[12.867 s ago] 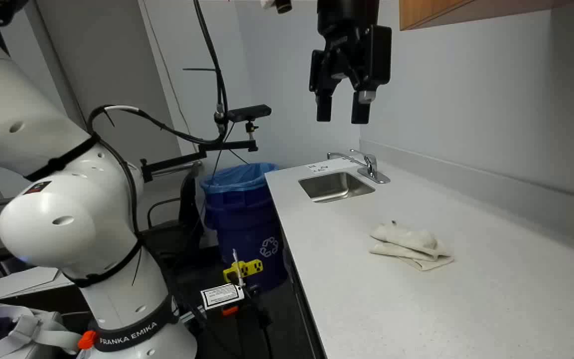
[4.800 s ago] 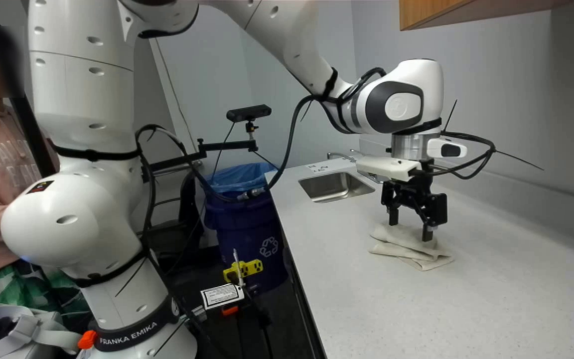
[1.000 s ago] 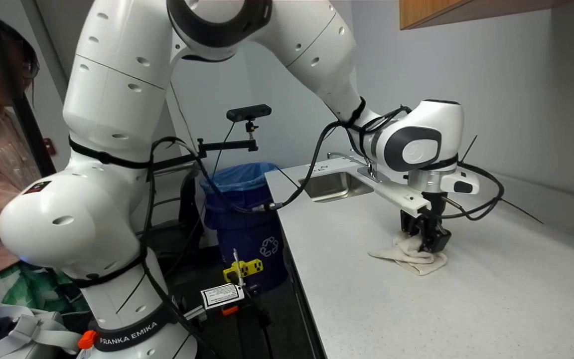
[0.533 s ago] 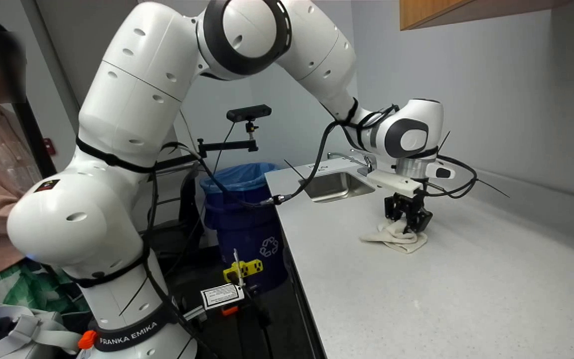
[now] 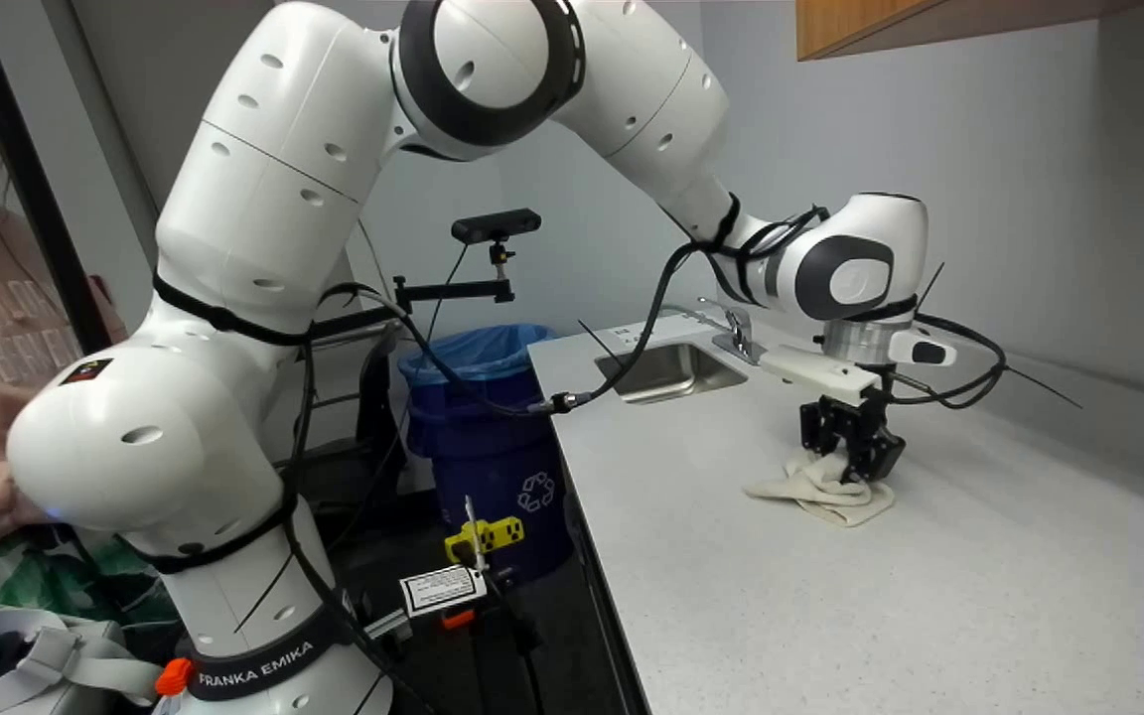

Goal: Wipe the counter with the cloth

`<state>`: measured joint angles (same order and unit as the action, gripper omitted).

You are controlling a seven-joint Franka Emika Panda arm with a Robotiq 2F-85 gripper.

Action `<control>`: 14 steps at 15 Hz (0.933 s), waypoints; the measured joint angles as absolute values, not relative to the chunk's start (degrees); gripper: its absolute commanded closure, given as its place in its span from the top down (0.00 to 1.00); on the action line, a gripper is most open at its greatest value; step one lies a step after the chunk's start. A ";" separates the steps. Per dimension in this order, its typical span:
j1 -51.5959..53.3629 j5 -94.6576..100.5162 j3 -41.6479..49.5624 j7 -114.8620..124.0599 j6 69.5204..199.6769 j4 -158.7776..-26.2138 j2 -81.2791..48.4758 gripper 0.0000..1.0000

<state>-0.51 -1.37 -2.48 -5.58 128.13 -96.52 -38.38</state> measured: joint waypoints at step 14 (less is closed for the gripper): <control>-13.11 -8.80 2.84 -5.41 149.44 -122.83 -24.12 0.04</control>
<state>-13.11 -8.80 2.84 -5.41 149.44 -122.83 -24.12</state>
